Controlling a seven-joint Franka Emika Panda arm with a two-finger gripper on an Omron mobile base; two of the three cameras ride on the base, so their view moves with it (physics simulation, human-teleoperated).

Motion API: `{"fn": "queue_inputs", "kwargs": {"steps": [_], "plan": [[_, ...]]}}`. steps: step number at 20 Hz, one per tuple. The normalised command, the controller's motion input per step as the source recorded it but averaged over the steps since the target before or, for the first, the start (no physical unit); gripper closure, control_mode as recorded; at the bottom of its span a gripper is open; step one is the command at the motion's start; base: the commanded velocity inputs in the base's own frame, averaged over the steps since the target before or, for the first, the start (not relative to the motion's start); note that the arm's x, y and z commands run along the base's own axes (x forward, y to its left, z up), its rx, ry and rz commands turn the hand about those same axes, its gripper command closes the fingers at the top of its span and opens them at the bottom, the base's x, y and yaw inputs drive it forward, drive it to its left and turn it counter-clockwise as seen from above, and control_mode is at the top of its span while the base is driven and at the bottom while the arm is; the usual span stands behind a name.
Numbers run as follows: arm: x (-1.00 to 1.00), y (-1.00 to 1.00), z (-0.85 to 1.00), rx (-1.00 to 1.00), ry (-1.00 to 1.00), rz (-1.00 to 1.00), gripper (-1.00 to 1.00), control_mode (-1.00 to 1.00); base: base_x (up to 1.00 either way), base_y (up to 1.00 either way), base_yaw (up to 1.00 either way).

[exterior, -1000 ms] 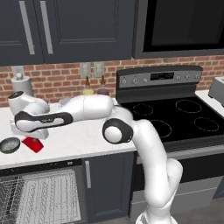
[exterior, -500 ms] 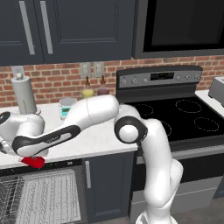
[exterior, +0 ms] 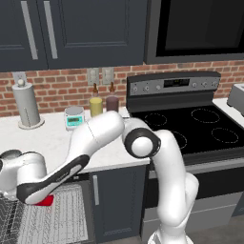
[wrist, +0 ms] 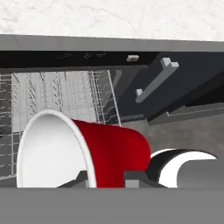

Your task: Pick up the cup and bowl from the counter, place them in the dishwasher, and close the dishwasher door.

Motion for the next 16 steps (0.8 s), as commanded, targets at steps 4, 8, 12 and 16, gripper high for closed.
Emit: {"fn": "queue_inputs", "kwargs": {"steps": [4, 8, 12, 16], "plan": [[-0.21, 0.0, -0.45, -0.18, 0.04, 0.12, 1.0, -1.0, 0.0, 0.0, 0.0], [0.0, 0.0, -0.49, -0.19, 0.01, 0.03, 1.0, -1.0, 0.0, 0.0, 0.0], [0.06, 0.0, -0.61, -0.24, 0.0, 0.0, 1.0, -1.0, 0.0, 0.0, 0.0], [0.0, 0.0, -0.43, -0.2, 0.0, 0.0, 1.0, -1.0, 0.0, 0.0, 0.0]]}}
